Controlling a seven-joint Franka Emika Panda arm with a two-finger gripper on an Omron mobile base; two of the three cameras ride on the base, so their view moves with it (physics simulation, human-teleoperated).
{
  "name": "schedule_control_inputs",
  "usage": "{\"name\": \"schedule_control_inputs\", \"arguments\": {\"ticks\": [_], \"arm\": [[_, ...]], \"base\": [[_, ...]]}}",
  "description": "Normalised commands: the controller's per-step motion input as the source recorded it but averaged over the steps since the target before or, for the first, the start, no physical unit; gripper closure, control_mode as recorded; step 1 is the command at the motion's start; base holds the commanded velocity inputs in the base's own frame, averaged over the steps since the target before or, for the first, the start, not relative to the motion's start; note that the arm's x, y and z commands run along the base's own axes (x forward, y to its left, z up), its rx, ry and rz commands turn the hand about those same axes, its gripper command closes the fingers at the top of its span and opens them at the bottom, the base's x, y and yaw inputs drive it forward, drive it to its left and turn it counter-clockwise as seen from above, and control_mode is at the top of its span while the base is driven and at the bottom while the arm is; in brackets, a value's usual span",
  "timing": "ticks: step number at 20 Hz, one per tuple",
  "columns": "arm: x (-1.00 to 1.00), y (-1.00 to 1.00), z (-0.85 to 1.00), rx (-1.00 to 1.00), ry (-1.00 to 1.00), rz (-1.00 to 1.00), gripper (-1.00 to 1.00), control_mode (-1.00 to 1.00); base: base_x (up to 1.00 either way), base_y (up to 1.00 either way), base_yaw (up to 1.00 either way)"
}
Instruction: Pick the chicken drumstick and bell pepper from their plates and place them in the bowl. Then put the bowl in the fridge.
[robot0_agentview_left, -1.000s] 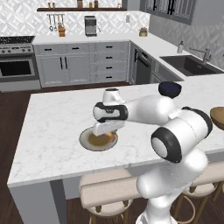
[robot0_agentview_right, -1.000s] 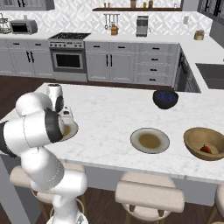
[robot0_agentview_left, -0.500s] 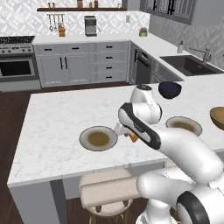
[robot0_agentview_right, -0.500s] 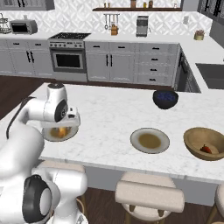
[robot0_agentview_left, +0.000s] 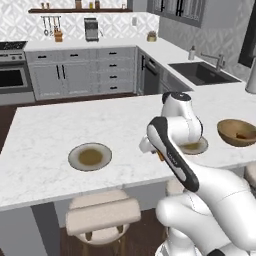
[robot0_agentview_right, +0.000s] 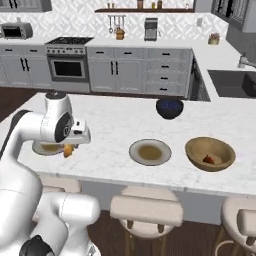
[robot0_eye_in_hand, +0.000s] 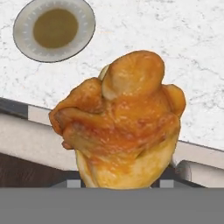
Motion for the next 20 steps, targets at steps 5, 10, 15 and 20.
{"name": "schedule_control_inputs", "arguments": {"ticks": [5,10,15,20], "arm": [[0.0,0.0,0.0,0.0,0.0,0.0,1.0,1.0],[0.0,0.0,0.0,0.0,0.0,0.0,1.0,1.0],[0.0,0.0,0.0,0.0,0.0,0.0,1.0,1.0],[0.0,0.0,0.0,0.0,0.0,0.0,1.0,1.0]], "base": [[-0.96,-0.84,-0.11],[-0.47,-0.82,-0.08],[0.22,-1.0,-0.06],[0.56,-0.52,0.0]]}}
